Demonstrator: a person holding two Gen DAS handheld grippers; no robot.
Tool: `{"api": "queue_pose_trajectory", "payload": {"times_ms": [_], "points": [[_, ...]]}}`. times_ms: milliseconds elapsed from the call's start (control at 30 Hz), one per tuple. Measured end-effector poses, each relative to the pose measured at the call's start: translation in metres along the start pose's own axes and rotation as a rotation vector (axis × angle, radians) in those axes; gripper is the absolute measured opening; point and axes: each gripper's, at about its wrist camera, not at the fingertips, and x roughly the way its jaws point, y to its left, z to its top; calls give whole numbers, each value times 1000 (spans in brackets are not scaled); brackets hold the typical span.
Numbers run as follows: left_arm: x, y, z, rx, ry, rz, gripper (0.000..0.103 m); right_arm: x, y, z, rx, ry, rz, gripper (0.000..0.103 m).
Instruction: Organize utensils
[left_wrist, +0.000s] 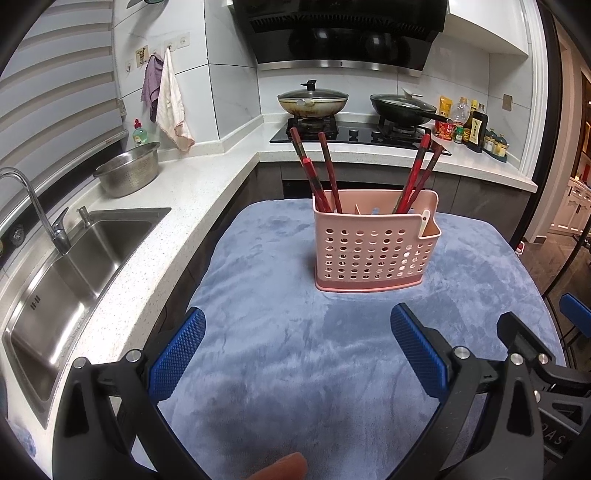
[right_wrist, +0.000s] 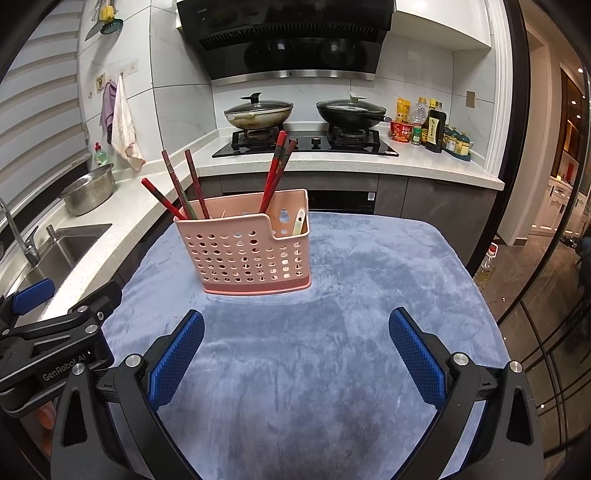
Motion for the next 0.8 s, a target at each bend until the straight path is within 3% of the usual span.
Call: {"api": "queue_pose_trajectory", "payload": {"times_ms": [800], "points": [[1, 0, 0, 0, 5, 22, 96, 2, 2, -3, -3, 11, -1, 97]]}}
